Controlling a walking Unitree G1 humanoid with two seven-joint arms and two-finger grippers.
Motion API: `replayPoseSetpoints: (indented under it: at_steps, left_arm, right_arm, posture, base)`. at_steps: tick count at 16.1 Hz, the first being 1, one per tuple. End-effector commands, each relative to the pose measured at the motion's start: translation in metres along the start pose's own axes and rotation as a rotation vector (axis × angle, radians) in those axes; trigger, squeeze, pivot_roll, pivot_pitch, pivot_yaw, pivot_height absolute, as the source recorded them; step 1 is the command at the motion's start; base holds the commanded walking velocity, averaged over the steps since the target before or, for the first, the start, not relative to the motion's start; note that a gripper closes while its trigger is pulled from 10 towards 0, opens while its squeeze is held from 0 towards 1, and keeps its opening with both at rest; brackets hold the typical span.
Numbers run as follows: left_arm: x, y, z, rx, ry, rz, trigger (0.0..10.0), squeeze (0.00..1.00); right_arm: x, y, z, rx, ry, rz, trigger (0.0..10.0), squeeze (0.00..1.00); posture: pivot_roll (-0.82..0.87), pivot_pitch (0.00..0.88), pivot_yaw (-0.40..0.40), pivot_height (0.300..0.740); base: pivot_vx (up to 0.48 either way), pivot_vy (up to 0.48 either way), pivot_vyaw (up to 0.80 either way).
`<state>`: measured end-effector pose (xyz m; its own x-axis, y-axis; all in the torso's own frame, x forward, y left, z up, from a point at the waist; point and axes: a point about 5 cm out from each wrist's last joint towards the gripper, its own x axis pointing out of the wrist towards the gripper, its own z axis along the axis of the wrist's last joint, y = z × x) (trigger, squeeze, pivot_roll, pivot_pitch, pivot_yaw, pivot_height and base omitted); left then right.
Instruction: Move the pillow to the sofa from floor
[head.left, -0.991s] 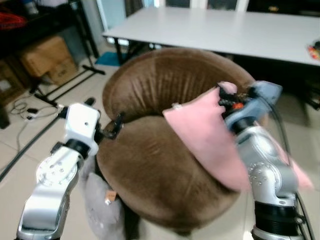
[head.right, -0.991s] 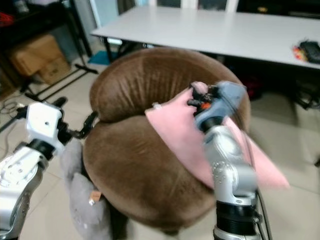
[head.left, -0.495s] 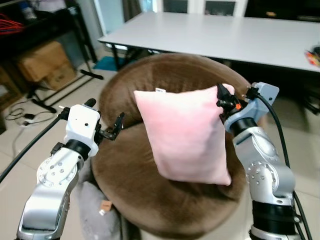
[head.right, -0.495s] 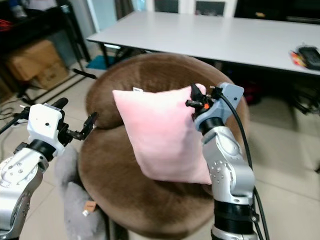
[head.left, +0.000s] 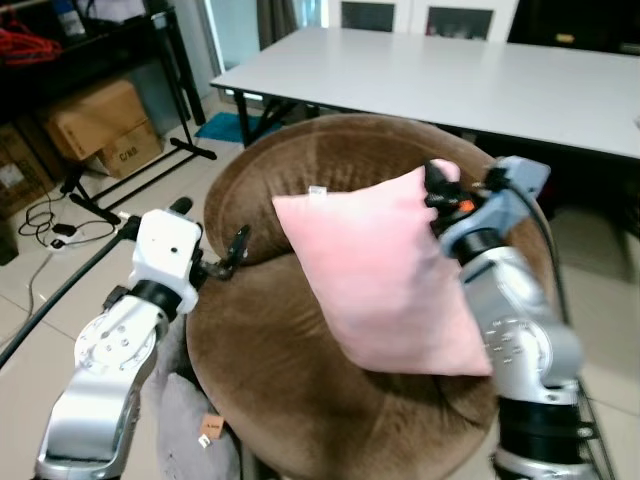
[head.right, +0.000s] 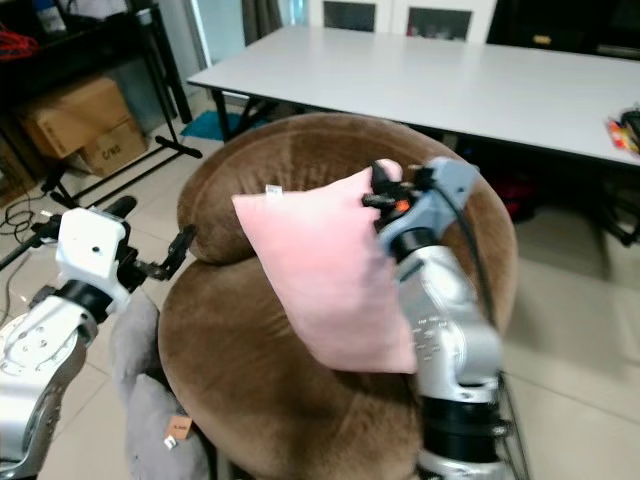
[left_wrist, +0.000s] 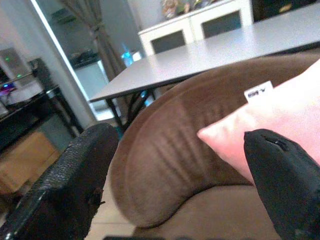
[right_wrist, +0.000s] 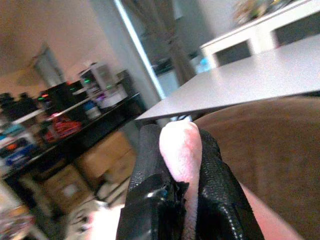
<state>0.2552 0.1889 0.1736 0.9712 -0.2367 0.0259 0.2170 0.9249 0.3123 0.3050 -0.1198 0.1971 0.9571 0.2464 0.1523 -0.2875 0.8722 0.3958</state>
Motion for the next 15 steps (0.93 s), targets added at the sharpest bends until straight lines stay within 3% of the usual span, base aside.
replayPoseSetpoints:
  at_steps: [1,2,3,6,8,9,15]
  left_arm:
    - [0.000,0.001,-0.001,0.020,0.009,0.004,10.0,0.00]
    - [0.000,0.001,-0.003,0.032,0.021,-0.009,10.0,0.00]
    - [-0.003,-0.001,-0.006,0.058,0.037,-0.059,10.0,0.00]
    - [-0.008,-0.005,-0.005,0.074,0.050,-0.158,10.0,0.00]
    - [-0.012,-0.007,-0.008,0.084,0.075,-0.215,10.0,0.00]
    - [-0.020,-0.009,-0.016,0.097,0.120,-0.281,10.0,0.00]
    - [-0.026,-0.007,-0.016,0.095,0.138,-0.317,10.0,0.00]
  right_arm:
    - [0.003,0.005,0.008,0.000,-0.026,0.028,10.0,0.00]
    - [0.006,0.007,0.008,0.008,-0.018,0.023,10.0,0.00]
    - [0.011,0.009,0.005,0.074,0.016,0.006,10.0,0.00]
    - [0.021,0.019,-0.004,0.078,0.151,0.010,10.0,0.00]
    - [0.025,0.027,-0.004,0.107,0.181,0.014,10.0,0.00]
    - [0.030,0.042,0.001,0.165,0.203,0.052,10.0,0.00]
    - [0.051,0.080,0.003,0.328,0.299,0.104,10.0,0.00]
  posture:
    - [-0.04,0.000,0.060,0.740]
    - [-0.04,0.000,0.060,0.740]
    - [-0.04,0.000,0.060,0.740]
    - [-0.03,0.000,0.058,0.740]
    - [-0.03,0.000,0.055,0.740]
    - [-0.03,0.000,0.052,0.740]
    - [-0.02,0.000,0.046,0.740]
  base:
    - [0.000,0.000,0.00]
    - [0.000,0.000,0.00]
    - [0.000,0.000,0.00]
    - [0.000,0.000,0.00]
    - [0.000,0.000,0.00]
    - [0.000,0.000,0.00]
    - [0.000,0.000,0.00]
